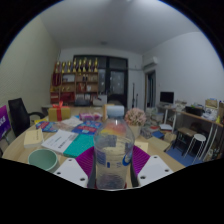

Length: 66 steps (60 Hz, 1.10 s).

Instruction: Pour water

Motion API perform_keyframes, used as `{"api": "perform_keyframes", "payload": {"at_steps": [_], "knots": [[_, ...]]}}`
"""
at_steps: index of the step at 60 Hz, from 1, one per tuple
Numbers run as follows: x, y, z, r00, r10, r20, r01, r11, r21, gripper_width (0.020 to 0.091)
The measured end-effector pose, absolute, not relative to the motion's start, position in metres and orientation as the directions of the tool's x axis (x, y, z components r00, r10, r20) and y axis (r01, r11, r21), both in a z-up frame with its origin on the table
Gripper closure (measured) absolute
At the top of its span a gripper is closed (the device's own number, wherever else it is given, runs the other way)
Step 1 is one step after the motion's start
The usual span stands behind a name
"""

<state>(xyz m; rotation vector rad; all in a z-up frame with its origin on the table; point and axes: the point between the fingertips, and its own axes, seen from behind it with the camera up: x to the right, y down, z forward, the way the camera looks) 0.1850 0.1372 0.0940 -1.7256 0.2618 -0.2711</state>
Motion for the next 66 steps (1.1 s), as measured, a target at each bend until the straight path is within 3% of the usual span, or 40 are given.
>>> {"api": "perform_keyframes", "payload": {"at_steps": [5, 13, 19, 22, 33, 53, 66], "knots": [[0.182, 0.136, 0.092, 0.946, -0.321, 0.038, -0.016, -0.163, -0.986, 0.0598], [0.189, 0.135, 0.091, 0.950, -0.311, 0.027, -0.038, -0.202, -0.979, 0.0452], [0.198, 0.119, 0.043, 0.961, -0.276, -0.023, -0.127, -0.365, -0.923, 0.0301], [0.169, 0.111, 0.056, 0.959, -0.281, -0.028, -0.137, -0.377, -0.916, 0.0243], [0.151, 0.052, 0.092, 0.952, -0.305, -0.006, -0.123, -0.365, -0.923, 0.0260], [0.070, -0.089, 0.195, 0.932, -0.363, 0.023, -0.105, -0.330, -0.938, 0.0260], [-0.009, -0.168, 0.228, 0.933, -0.359, 0.029, -0.104, -0.347, -0.932, 0.0267]]}}
